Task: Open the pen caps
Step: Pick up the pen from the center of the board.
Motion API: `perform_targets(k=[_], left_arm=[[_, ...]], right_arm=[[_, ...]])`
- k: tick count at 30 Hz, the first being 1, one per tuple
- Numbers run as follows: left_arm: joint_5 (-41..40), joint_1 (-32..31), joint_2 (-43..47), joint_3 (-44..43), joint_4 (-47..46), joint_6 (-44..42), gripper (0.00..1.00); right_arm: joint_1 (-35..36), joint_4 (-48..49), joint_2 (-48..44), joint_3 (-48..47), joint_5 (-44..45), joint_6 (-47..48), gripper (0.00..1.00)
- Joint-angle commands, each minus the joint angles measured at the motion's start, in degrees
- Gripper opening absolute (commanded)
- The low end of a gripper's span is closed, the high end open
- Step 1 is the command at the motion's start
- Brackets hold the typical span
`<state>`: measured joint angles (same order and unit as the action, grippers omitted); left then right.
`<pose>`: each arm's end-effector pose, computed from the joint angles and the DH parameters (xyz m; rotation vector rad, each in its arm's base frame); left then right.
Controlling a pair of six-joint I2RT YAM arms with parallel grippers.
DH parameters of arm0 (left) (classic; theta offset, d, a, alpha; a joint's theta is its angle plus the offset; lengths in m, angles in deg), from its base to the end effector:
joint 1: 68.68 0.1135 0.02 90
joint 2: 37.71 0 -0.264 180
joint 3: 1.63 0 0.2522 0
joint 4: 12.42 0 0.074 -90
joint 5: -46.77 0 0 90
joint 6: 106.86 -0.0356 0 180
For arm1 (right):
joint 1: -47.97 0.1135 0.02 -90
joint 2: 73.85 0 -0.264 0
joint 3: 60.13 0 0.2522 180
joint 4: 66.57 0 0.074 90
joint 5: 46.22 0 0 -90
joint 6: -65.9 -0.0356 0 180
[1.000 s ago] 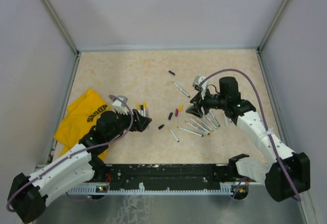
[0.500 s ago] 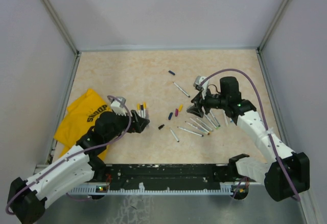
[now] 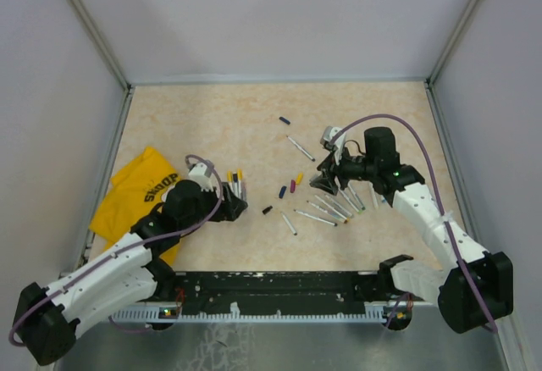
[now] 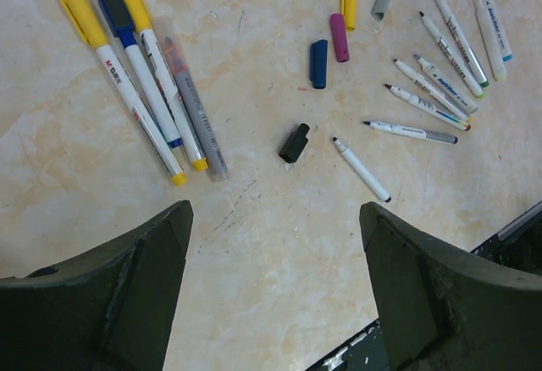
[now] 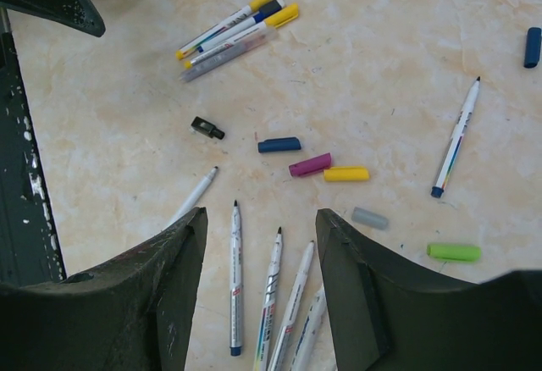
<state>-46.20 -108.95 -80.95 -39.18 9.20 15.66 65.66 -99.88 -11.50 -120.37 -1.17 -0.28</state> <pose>0.1355 -0.1123 0.2191 0.1103 2.1259 -0.7248 0.2118 0.0940 0.2806 -1.1292 1.7520 0.7859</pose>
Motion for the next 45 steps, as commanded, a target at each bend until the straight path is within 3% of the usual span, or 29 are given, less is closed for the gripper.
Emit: perform_targets(k=[1, 7, 16, 31, 45], left_arm=[[-2.9, -1.7, -1.8, -3.7, 4.1, 1.0, 0.84], [-6.3, -3.8, -6.5, -7.0, 7.1, 0.7, 0.74], [-11.3, -4.5, -19.2, -15.7, 9.4, -3.3, 0.42], [-12.3, -4.5, -36.8, -25.6, 11.2, -6.1, 0.38], [-13.4, -4.0, -44.1, -27.2, 11.5, -6.6, 0.35]], right_arm=[[-0.7, 1.1, 0.3, -1.4, 0.4, 1.0, 0.55], [-0.7, 0.9, 0.8, -1.5, 0.7, 1.1, 0.55], [-0.7, 0.9, 1.2, -1.4, 1.1, 1.3, 0.55], [-0.7, 0.7, 1.1, -1.5, 1.6, 1.4, 0.55], [-0.6, 0.7, 1.2, -1.5, 1.6, 1.4, 0.55]])
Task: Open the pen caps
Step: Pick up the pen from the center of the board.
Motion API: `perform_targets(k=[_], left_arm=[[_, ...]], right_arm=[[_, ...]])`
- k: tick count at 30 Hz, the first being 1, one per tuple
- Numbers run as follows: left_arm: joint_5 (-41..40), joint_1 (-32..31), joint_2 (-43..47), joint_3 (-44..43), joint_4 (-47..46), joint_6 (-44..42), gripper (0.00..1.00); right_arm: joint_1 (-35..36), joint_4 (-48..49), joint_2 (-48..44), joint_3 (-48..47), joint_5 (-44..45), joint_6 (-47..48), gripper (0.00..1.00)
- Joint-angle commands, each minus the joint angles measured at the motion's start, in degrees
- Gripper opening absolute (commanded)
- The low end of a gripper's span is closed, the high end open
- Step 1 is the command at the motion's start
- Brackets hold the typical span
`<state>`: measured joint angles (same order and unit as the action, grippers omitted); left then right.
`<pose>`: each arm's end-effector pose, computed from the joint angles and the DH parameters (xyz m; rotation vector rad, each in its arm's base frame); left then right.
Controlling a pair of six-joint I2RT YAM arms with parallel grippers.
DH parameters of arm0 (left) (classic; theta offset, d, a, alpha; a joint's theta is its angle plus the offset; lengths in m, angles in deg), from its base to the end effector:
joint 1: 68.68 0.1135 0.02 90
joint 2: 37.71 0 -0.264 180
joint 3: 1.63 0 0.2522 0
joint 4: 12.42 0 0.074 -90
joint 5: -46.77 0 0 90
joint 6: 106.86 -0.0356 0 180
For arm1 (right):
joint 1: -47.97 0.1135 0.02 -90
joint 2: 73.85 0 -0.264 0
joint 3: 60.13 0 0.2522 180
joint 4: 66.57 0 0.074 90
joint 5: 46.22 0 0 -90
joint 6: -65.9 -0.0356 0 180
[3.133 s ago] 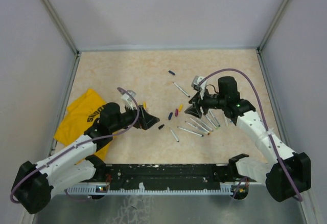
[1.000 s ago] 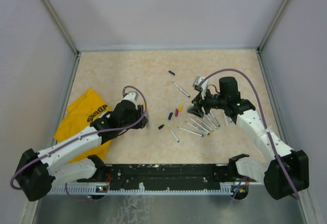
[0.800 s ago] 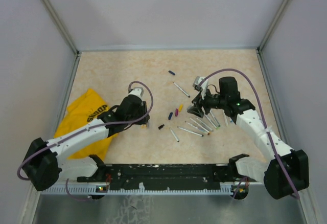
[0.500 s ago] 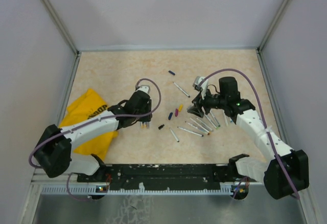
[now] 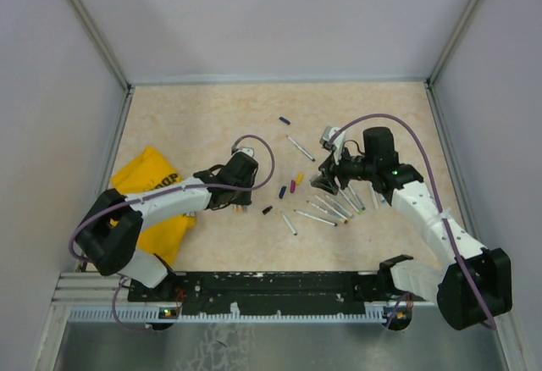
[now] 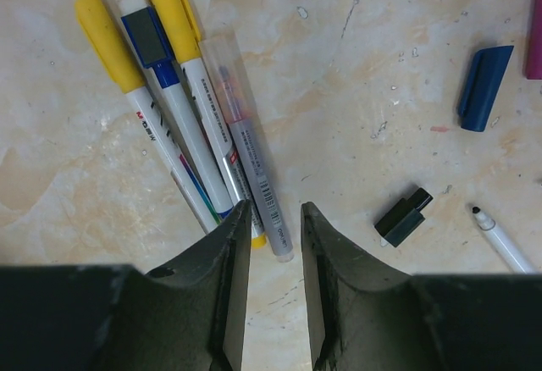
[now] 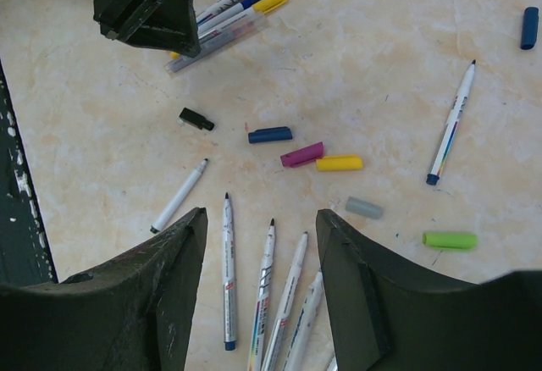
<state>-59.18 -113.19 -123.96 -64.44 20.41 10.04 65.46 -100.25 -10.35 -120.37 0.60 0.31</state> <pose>0.2167 -0.1993 0.1866 0.2780 2.4891 -0.1581 0.2158 0.0935 0.2753 -1.1229 1.7882 0.7558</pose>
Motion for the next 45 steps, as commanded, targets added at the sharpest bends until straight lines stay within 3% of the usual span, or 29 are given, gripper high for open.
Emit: perform_targets(k=[1, 45], left_arm=[[-0.3, 0.3, -1.3, -2.1, 0.3, -1.0, 0.35], [3.7, 1.1, -9.4, -4.3, -0.3, -3.1, 0.23]], right_arm=[[-0.5, 1.1, 0.1, -1.4, -0.2, 0.8, 0.55], [-0.4, 0.6, 0.1, -1.7, -0.7, 0.7, 0.55]])
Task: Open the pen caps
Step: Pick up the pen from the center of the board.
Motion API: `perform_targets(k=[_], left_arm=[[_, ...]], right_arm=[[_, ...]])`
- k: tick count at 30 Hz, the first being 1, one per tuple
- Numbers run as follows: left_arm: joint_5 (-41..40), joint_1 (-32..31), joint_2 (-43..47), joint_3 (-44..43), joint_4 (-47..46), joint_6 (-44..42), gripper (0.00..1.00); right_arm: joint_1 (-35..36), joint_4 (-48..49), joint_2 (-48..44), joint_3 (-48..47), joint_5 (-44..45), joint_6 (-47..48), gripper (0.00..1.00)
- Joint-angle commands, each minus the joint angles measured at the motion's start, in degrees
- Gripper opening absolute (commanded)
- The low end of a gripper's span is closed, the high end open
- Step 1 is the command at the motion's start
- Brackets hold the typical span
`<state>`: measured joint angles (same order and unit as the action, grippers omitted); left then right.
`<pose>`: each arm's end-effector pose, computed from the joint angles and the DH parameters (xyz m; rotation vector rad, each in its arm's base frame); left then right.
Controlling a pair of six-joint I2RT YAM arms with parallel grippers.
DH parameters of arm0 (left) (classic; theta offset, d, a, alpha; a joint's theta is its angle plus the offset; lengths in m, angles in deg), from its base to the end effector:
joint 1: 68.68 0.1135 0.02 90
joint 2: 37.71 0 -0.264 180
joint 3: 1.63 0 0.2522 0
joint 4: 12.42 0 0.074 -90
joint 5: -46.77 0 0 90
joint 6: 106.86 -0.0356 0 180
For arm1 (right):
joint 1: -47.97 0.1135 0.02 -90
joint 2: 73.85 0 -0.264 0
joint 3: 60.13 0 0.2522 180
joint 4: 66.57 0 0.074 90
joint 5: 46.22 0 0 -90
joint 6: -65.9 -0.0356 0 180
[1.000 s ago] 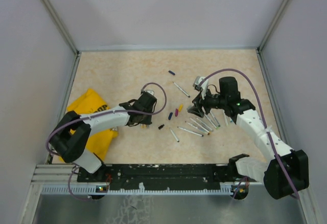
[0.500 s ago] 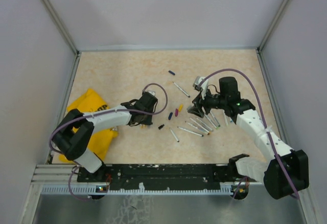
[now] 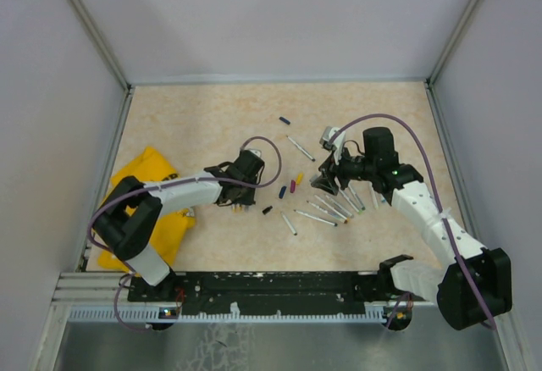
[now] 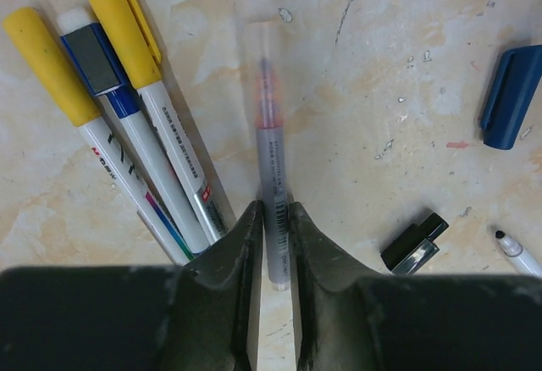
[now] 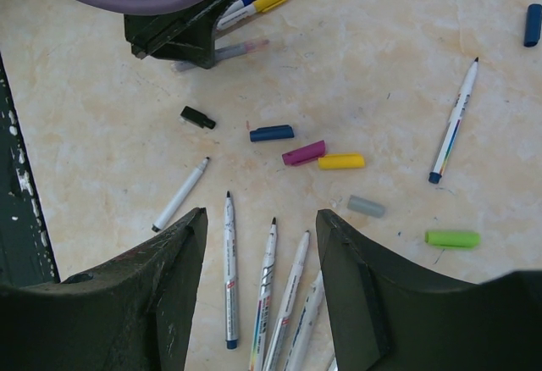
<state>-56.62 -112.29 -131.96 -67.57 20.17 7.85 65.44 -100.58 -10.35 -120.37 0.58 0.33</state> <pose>0.2334 -0.2109 0.1623 0.3475 2.5687 -0.1259 0.2154 0.0934 0.2749 -1.1230 1.7935 0.7582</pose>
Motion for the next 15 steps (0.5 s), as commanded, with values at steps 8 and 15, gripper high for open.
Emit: perform_targets(k=[8, 15], left_arm=[[2.3, 0.2, 2.9, -1.1, -0.4, -0.8, 0.00], [8.9, 0.0, 15.3, 4.7, -8.2, -0.1, 0.00]], right_arm=[[-0.4, 0.9, -0.1, -1.9, -1.8, 0.2, 0.55], [-0.5, 1.7, -1.1, -1.9, -5.5, -2.0, 0.55]])
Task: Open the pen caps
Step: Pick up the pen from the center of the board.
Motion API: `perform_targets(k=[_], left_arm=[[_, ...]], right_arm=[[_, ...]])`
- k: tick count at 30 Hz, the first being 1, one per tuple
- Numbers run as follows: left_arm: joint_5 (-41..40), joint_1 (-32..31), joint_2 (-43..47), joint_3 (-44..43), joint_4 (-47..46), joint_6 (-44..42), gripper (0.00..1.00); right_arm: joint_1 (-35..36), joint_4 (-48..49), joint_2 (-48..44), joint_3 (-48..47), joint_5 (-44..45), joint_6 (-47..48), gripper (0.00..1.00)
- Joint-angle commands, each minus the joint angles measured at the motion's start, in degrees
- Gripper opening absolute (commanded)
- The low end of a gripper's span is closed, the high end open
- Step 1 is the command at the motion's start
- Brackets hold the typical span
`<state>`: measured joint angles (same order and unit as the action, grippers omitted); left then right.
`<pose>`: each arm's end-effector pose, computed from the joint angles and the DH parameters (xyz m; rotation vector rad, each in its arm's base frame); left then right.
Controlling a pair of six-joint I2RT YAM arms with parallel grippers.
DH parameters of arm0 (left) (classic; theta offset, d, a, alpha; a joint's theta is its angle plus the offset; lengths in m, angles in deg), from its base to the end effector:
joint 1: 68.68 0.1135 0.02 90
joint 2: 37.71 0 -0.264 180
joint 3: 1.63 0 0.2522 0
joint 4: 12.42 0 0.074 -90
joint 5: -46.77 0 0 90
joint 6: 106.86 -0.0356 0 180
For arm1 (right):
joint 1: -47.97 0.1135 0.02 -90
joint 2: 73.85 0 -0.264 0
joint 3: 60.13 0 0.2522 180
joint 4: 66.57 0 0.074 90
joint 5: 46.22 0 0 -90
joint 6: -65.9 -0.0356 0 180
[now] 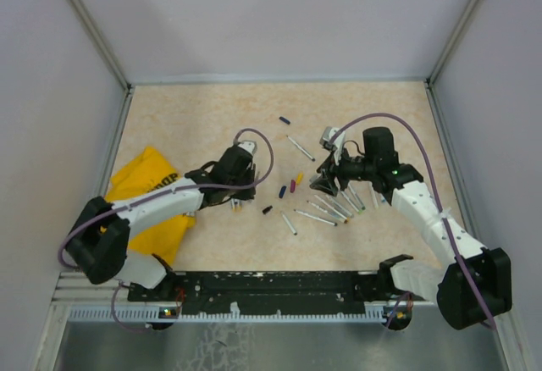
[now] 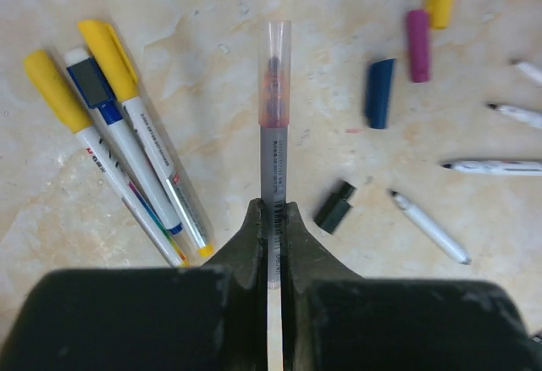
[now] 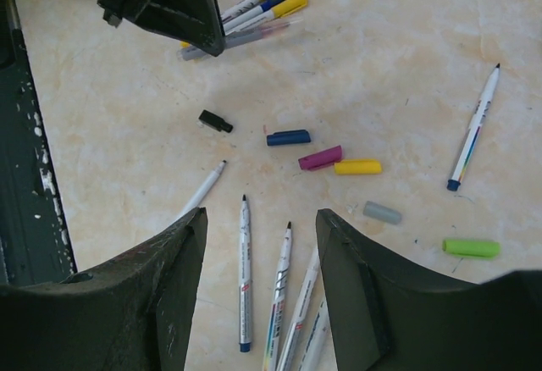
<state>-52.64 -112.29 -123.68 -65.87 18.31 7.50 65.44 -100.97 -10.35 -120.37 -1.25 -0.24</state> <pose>0.2228 -0.2042 0.1969 0.3481 2.4698 -0.3035 0.2142 0.0938 0.2748 -1.1264 1.7901 0.8010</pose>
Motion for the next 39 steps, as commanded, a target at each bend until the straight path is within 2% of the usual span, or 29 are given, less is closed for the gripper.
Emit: perform_targets(k=[1, 10, 17, 26, 39], left_arm=[[6.2, -0.1, 8.8, 4.2, -8.0, 0.7, 0.00], [16.9, -0.2, 24.6, 20.2, -29.3, 5.8, 0.00], [20.5, -0.2, 32.3, 28.7, -43.3, 10.0, 0.00], [21.7, -0.2, 34.5, 34.8, -57.3, 13.6, 0.00], [20.6, -0.7, 34.9, 39.1, -65.4, 15.0, 0.00]], right_arm=[[-0.5, 2.3, -1.4, -1.7, -4.5, -1.9, 0.55], [-1.6, 6.7, -4.4, 0.3, -11.2, -7.0, 0.55], [-1.7, 9.6, -6.5, 2.0, -14.5, -9.6, 0.54], [-1.7, 13.2, -7.0, 4.0, -17.7, -12.3, 0.54], [-1.7, 15.0, -6.6, 4.9, -19.4, -13.6, 0.54]])
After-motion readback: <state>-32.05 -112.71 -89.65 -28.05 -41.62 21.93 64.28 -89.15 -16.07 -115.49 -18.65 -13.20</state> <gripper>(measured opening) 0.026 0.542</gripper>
